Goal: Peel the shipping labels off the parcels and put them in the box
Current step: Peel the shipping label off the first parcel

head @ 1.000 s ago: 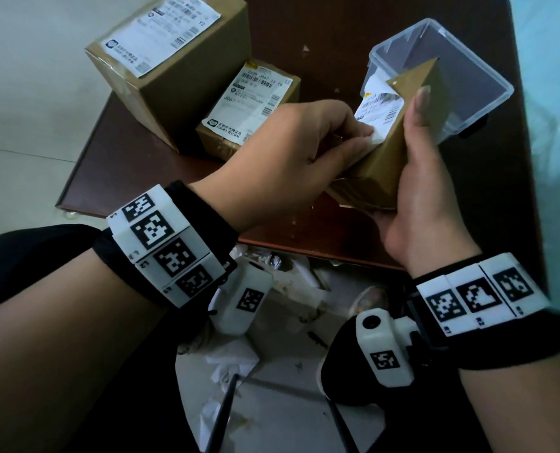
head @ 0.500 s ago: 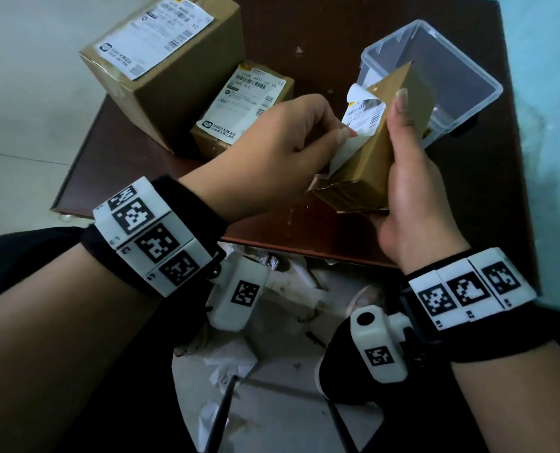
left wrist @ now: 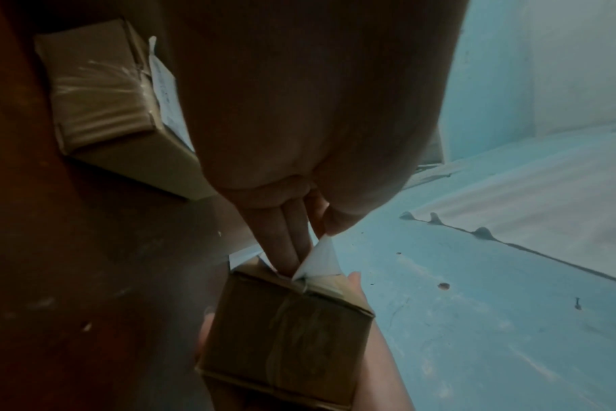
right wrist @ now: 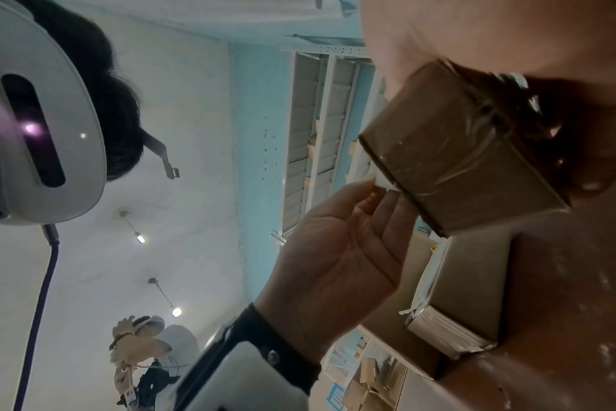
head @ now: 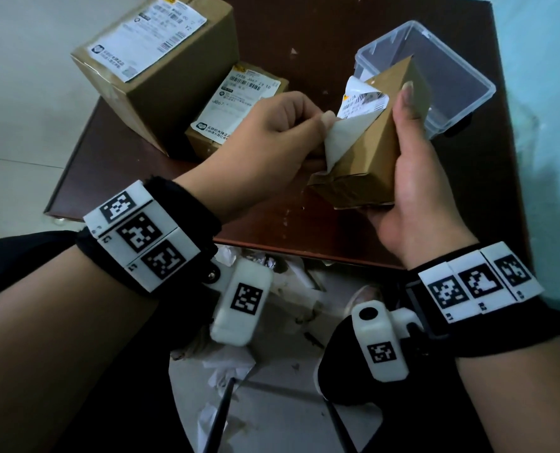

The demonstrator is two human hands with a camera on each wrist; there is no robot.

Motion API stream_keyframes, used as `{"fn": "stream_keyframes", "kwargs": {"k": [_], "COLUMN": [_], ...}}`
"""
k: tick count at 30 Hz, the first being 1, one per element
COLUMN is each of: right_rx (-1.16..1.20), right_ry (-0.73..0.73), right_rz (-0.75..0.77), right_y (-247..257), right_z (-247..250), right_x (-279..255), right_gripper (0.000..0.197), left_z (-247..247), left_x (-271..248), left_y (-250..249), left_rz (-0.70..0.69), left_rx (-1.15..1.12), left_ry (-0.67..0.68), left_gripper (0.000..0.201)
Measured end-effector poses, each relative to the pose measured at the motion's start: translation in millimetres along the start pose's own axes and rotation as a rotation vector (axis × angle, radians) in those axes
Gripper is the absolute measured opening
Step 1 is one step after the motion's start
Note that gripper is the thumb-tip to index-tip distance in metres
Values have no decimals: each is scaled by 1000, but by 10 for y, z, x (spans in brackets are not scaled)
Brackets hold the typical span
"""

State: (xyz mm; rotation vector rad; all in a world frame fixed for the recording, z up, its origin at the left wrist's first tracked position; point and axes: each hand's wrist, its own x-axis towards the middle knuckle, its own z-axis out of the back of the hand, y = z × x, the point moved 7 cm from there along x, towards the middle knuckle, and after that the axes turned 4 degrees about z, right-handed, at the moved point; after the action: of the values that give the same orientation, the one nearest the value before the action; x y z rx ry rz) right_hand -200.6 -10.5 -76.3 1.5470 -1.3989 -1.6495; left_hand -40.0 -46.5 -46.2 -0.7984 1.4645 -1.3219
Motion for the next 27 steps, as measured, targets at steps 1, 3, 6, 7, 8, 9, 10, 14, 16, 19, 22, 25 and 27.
{"fn": "stream_keyframes", "kwargs": {"k": [1, 3, 6, 7, 8, 9, 10, 14, 16, 19, 22, 25, 27], "right_rx": [0, -9, -57, -65, -66, -69, -83, -150, -138, -117, -95, -98, -68], "right_ry": [3, -6, -56, -63, -59, -44, -25, 12, 11, -1, -7, -13, -7], "right_rz": [0, 18, 165, 211, 237, 251, 266, 353, 351, 351, 382, 399, 410], "right_y": [1, 5, 46, 57, 60, 59, 57, 88, 69, 76, 131, 162, 174], "right_z": [3, -1, 13, 16, 6, -8, -24, -91, -104, -88, -92, -100, -101], "right_x": [5, 4, 8, 8, 4, -1, -4, -55, -73, -96, -125, -148, -154], "right_gripper": [70, 70, 67, 63, 59, 57, 57, 62, 63, 43, 25, 19, 19], "left_z": [-6, -29, -36, -30, -28, -26, -31, -21, 20, 33, 55, 76, 53], "left_x": [2, 0, -24, -26, -35, -43, -57, -96, -92, -73, -68, -49, -58], "left_y": [10, 27, 49, 62, 64, 56, 37, -60, -68, -61, -57, -88, -134], "left_rz": [17, 39, 25, 9, -14, -41, -72, -234, -274, -278, -254, -291, -342], "left_rx": [-43, -107, -127, -118, -101, -85, -64, 132, 188, 164, 118, 155, 194], "left_ry": [-7, -33, -130, -167, -191, -202, -201, -212, -247, -233, -195, -209, -207], "left_gripper": [20, 20, 18, 22, 28, 35, 43, 37, 35, 29, 23, 25, 21]}}
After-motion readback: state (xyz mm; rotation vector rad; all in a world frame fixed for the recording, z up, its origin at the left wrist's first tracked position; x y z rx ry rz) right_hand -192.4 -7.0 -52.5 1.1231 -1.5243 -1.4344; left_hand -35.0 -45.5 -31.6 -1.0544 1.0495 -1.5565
